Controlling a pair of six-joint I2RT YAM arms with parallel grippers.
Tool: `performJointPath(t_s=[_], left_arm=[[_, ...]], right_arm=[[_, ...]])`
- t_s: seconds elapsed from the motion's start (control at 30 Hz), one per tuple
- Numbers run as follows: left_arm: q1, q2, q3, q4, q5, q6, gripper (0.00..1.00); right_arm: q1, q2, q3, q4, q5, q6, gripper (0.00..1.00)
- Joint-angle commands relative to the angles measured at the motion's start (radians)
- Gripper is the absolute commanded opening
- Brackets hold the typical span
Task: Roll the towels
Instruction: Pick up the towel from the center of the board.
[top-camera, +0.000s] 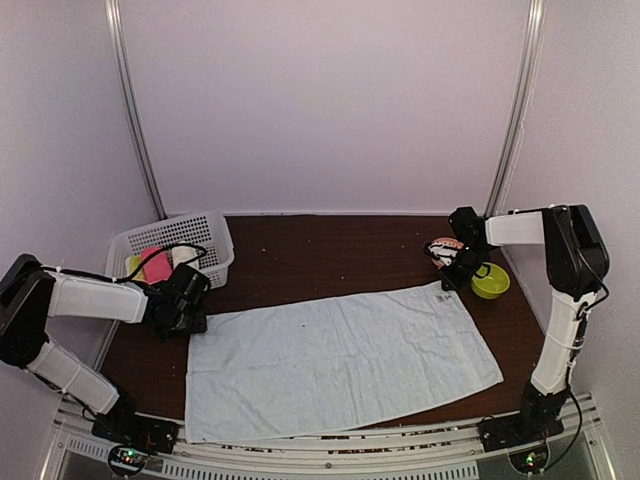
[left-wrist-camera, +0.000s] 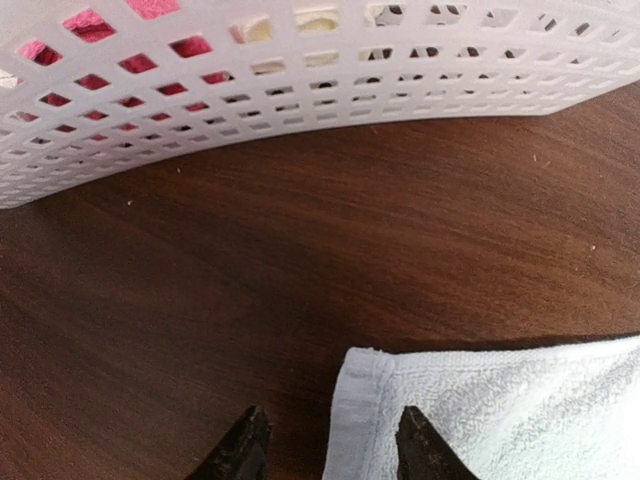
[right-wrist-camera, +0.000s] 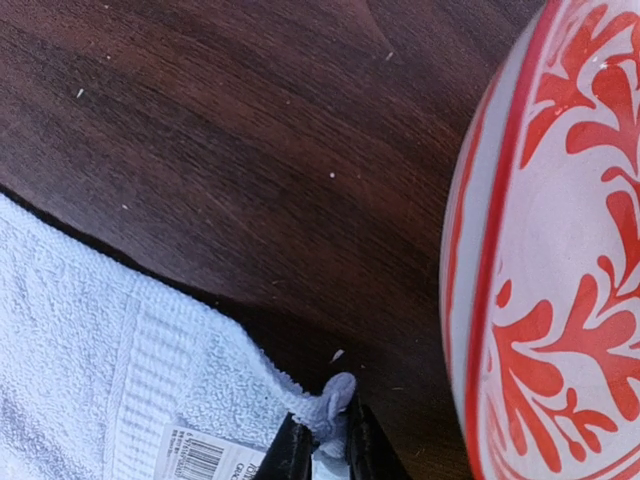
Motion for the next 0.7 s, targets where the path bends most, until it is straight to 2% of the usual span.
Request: performJointPath(t_s=[0.0,0.23,0.6,0.67], left_arm=[[0.016,-0.021,0.019,0.010,0.015,0.005,0.44],[0.044,0.006,0.001,0.081,0.057,0.022,0.42],[0.064,0.091,-0.006,0.199,0.052,0.053,0.39],[0.064,0.114,0.002,0.212,0.051,0.064,0.36]], right_arm=[[-0.012,-0.027,-0.018,0.001,0.000,-0.001,0.11],[-0.012,-0.047,-0.018,0.004,-0.008,-0.008,0.07],[-0.012,-0.044,-0.022,-0.005,-0.026,-0.016,0.06],[-0.012,-0.047,-0.026,-0.004,-0.026,-0.018,0.06]])
